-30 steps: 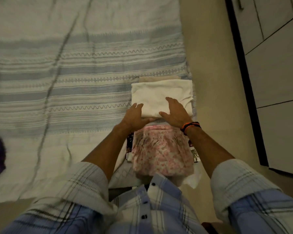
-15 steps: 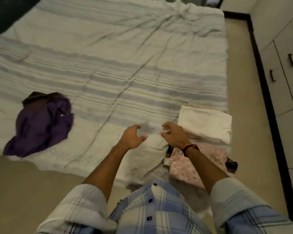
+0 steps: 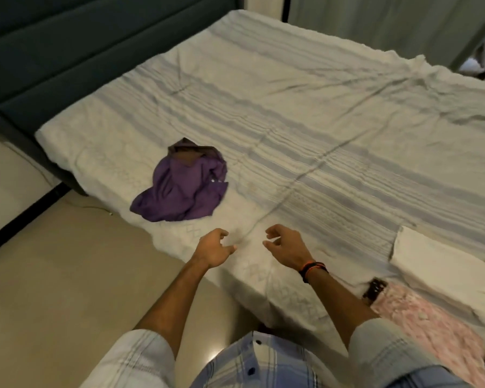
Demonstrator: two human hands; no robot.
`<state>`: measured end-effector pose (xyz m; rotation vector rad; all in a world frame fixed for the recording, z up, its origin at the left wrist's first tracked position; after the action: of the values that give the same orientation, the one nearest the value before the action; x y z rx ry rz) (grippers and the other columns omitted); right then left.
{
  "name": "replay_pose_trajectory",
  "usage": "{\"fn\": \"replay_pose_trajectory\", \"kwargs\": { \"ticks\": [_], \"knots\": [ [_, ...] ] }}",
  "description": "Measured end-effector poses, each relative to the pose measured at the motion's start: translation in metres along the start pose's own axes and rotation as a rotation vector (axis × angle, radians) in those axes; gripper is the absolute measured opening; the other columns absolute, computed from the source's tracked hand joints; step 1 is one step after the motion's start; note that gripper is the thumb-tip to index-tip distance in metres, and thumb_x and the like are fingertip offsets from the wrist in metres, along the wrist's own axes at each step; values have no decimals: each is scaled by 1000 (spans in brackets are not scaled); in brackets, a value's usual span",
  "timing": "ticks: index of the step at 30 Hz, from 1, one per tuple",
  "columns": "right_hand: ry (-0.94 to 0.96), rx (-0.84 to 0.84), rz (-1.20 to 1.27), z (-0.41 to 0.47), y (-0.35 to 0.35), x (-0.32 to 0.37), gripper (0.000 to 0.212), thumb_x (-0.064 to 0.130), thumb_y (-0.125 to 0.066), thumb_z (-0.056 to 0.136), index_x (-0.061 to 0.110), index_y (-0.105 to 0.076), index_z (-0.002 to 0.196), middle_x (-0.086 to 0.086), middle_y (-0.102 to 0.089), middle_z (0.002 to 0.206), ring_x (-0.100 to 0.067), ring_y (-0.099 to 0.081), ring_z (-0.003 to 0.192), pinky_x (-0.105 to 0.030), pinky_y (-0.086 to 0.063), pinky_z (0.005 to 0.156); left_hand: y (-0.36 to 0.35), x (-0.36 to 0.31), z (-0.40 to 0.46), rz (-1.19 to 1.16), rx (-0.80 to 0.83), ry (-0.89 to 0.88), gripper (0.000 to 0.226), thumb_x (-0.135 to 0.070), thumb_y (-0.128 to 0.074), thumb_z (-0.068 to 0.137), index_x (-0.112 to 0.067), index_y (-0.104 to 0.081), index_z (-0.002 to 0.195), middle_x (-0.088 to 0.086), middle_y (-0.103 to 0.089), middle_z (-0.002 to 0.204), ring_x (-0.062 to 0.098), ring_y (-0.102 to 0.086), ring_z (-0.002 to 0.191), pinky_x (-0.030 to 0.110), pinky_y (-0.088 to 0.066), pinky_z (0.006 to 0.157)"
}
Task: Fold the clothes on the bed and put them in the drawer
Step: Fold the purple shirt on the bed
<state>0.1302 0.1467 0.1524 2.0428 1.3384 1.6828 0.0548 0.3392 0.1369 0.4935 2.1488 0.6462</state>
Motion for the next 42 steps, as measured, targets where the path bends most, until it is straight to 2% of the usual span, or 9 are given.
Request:
{"fn": "replay_pose_trajectory", "kwargs": {
  "ticks": [6,13,19,24,29,32,37,40,42],
  "knots": [
    [46,97,2,59,-45,47,31,22,-70,91,11,-62,118,0,-65,107,-17,-64,86,-28,-53,83,49,44,25,-50,-65,82,55,-33,-70,88,-11,-51,135,6,-55,139,22,-56,121,31,-44,101],
    [62,219,-15,136,-80,82,31,19,-69,91,11,-61,119,-3,-66,112,-15,-64,85,-25,-51,80,97,79,67,-111,-102,192,55,-35,-71,88,-10,-52,134,5,-56,137,21,-54,123,34,-44,104],
    [68,284,-52,192,-95,107,31,20,-68,91,10,-62,120,-4,-68,115,-15,-65,86,-22,-47,79,131,89,110,-166,-132,225,52,-28,-70,89,-9,-54,134,4,-58,134,20,-55,122,28,-42,101],
    [36,320,-77,235,-114,117,31,19,-68,91,8,-62,119,-6,-68,117,-10,-61,90,-1,-39,63,148,102,156,-181,-107,250,50,-31,-72,87,-9,-58,128,5,-61,129,21,-56,120,31,-44,103],
    [-28,346,-105,266,-139,123,34,23,-69,91,9,-62,120,-7,-69,116,-21,-65,106,-28,-50,91,155,118,198,-175,-53,254,48,-30,-72,87,-8,-59,127,6,-62,127,20,-57,119,25,-42,97],
    [-85,368,-130,282,-158,124,34,26,-68,91,11,-63,120,-5,-69,114,-21,-64,107,-29,-49,92,154,131,223,-159,19,273,48,-30,-72,87,-8,-59,128,5,-62,128,20,-57,120,24,-40,97],
    [-142,546,-114,294,-207,129,45,29,-71,89,24,-59,132,-5,-63,130,-22,-61,114,-28,-45,99,155,156,256,-167,107,301,48,-30,-73,86,-9,-59,127,6,-62,128,20,-58,119,25,-42,99],
    [-198,638,-149,294,-232,125,68,34,-71,86,33,-42,148,-19,-53,140,-31,-34,141,-36,-29,116,156,163,262,-171,128,307,47,-30,-73,86,-10,-60,127,5,-63,128,19,-58,118,24,-42,99],
    [-229,661,-168,295,-244,124,75,34,-69,88,27,-33,153,-20,-43,148,-31,-21,147,-35,-23,118,155,167,265,-177,151,304,47,-29,-72,87,-10,-59,127,5,-62,128,18,-57,118,21,-42,97]
  ]
}}
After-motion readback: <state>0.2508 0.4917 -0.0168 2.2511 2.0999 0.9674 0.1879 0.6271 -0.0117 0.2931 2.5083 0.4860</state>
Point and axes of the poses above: each hand's wrist, its own z-axis towards the middle knuckle, its own y-axis out of the back of the hand, x = y × z, the point moved 8 cm from there along z, towards the middle knuckle
